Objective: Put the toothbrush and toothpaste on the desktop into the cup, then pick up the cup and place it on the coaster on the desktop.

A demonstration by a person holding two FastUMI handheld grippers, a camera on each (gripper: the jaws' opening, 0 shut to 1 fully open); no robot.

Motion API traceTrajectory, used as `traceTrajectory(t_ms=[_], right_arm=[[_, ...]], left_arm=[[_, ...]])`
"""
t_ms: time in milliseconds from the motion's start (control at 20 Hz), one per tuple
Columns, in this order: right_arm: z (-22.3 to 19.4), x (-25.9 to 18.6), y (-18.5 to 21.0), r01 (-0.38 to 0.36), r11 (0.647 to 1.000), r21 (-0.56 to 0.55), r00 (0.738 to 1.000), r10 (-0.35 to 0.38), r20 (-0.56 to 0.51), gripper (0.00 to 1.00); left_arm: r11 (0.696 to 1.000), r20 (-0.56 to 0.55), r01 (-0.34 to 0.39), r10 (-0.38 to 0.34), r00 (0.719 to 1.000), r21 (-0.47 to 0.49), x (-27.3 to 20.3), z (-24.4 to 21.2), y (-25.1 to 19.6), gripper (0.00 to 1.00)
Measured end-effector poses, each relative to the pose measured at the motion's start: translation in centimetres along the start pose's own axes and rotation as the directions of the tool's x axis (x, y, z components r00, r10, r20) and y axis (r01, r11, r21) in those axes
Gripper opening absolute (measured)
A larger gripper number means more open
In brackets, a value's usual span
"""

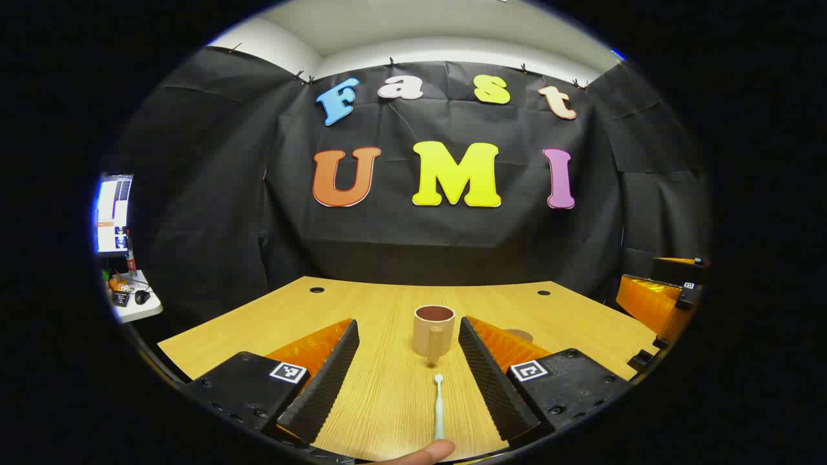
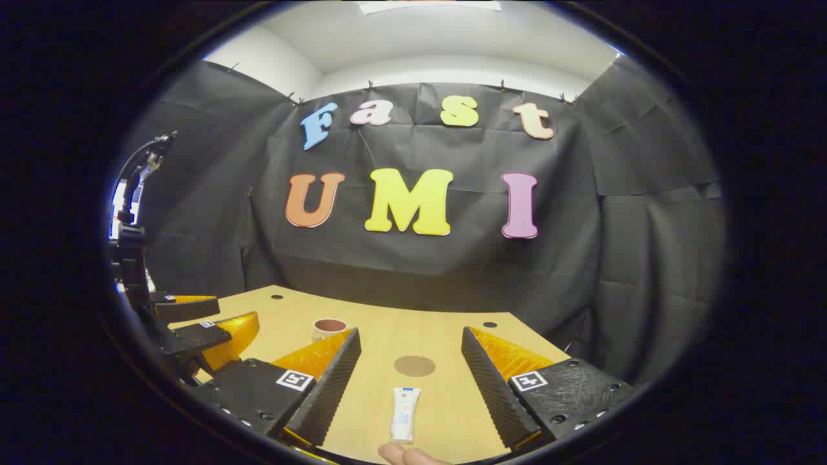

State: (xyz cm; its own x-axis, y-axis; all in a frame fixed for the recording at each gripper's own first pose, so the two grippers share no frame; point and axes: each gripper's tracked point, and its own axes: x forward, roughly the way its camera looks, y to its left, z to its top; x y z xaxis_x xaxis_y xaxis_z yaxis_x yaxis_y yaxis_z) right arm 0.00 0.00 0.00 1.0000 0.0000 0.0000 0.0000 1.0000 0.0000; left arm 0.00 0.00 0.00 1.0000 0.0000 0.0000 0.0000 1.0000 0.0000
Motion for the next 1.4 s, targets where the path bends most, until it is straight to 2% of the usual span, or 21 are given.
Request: traceTrajectory(t_ms=[150,400,750,850,1000,1100,1150,1350,1400], right_arm=[[-0.2,-0.3,-1.2,-0.004,1.000,0.031,1.000,0.004,-0.001,0.95],[0.0,-1.0,-3.5,0.016,0.999,0.044,1.000,-0.017,0.010,0.96],[-0.3,-1.1,-4.5,0.021,0.998,0.058,1.000,-0.021,0.002,0.95],[-0.9,-1.0,-4.9,0.028,0.998,0.065,1.000,-0.028,-0.006,0.97],[-2.2,-0.5,-5.2,0.033,0.997,0.068,0.999,-0.031,-0.030,0.95],[-3.2,-0.1,-5.2,0.032,0.997,0.068,0.998,-0.028,-0.053,0.97],[-3.7,0.1,-5.2,0.031,0.997,0.070,0.998,-0.026,-0.063,0.95],[-6.0,0.9,-5.1,0.027,0.997,0.073,0.993,-0.018,-0.114,0.97],[-6.4,1.1,-5.0,0.024,0.997,0.072,0.992,-0.015,-0.124,0.95]], left_arm=[[1.000,-0.003,0.018,-0.018,1.000,0.011,-0.3,0.2,-1.1,0.98],[0.999,0.003,0.012,-0.013,1.000,0.046,-0.3,0.6,-2.2,0.98],[0.998,0.005,0.019,-0.019,1.000,0.054,0.0,0.7,-2.7,0.98],[0.999,-0.009,0.009,-0.009,1.000,0.053,0.4,0.1,-2.2,0.98],[0.999,-0.075,0.005,-0.002,0.997,0.033,1.5,-2.4,-1.6,0.98],[1.000,-0.153,0.008,-0.006,0.988,0.018,2.2,-5.2,-1.5,0.98],[1.000,-0.195,0.009,-0.006,0.981,0.018,2.4,-6.8,-1.5,0.98],[0.998,-0.360,0.021,0.003,0.933,0.062,3.5,-12.7,-1.5,0.99],[0.998,-0.398,0.023,0.002,0.917,0.059,3.7,-14.2,-1.6,0.99]])
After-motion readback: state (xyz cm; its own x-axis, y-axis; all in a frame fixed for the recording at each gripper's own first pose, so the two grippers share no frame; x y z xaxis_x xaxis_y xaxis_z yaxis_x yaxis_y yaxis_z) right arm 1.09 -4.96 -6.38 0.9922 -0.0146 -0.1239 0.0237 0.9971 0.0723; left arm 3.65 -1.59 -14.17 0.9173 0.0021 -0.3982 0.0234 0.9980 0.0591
